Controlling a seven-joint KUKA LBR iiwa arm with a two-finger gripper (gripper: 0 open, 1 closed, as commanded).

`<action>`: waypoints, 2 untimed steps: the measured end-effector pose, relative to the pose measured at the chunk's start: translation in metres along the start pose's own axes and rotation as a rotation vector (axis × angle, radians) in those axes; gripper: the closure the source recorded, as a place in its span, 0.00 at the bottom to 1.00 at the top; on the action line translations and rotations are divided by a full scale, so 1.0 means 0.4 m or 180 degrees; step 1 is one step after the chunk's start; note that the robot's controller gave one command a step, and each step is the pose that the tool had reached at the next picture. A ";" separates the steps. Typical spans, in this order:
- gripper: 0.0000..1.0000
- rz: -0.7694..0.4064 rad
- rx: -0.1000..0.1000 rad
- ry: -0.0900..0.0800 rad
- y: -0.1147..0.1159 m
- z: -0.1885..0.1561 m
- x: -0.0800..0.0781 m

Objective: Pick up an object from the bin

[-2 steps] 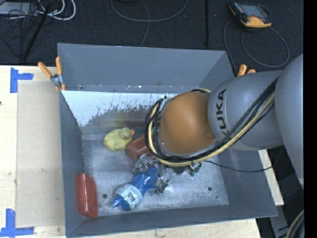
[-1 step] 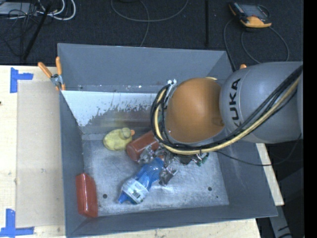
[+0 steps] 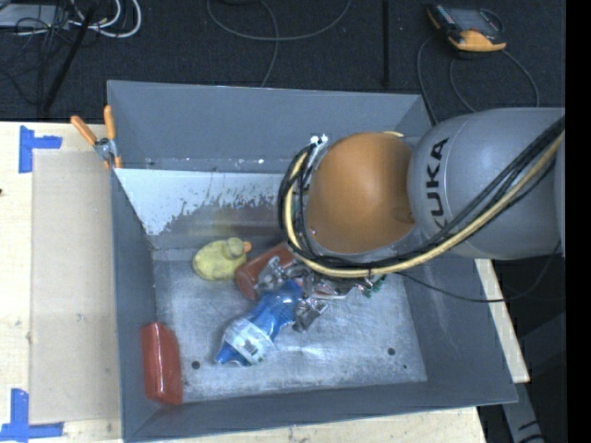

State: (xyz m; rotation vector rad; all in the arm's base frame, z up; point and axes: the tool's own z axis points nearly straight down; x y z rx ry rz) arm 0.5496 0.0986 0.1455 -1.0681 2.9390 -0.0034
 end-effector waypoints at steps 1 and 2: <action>1.00 0.0033 -0.0050 0.0083 0.024 -0.015 -0.024; 1.00 0.0028 -0.0030 0.0049 0.038 -0.177 -0.072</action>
Offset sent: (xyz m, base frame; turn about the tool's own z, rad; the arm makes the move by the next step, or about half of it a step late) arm 0.0178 0.0442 0.1169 0.0075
